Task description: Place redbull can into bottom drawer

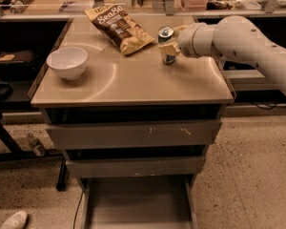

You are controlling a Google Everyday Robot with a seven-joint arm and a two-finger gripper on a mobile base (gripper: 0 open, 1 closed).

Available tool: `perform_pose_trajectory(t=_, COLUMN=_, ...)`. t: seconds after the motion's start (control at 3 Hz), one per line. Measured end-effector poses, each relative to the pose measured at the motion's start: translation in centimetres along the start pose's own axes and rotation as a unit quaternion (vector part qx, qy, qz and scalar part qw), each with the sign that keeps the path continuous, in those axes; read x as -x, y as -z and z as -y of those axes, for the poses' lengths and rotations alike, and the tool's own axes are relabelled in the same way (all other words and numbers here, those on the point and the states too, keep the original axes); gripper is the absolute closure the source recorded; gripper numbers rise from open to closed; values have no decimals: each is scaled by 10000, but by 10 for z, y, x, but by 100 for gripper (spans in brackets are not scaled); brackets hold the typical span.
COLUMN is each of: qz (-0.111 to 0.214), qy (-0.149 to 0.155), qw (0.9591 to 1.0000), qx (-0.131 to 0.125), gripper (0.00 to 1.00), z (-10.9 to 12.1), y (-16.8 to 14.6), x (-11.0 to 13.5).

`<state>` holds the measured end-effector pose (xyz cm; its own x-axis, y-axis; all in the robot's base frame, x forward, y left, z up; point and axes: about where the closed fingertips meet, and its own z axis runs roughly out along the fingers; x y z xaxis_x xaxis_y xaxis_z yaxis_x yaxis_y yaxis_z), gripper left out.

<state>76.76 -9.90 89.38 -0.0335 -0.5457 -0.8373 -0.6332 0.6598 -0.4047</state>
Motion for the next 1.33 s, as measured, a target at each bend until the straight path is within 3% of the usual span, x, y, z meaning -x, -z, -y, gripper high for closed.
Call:
perform_pose_trajectory(t=0.33, qz=191, qy=-71, qw=9994, qx=277, gripper=100, z=-12, y=12, x=4)
perform_pose_trajectory(t=0.67, qz=462, qy=-158, qw=9982, qx=353, gripper=100, z=-23, y=49, x=11)
perform_pose_trajectory(t=1.0, qz=745, qy=-275, qw=9965, qx=249, gripper=100, z=-27, y=96, x=16)
perform_pose_trajectory(t=1.33, qz=810, qy=-262, qw=9963, qx=117, gripper=100, z=-36, y=143, x=11)
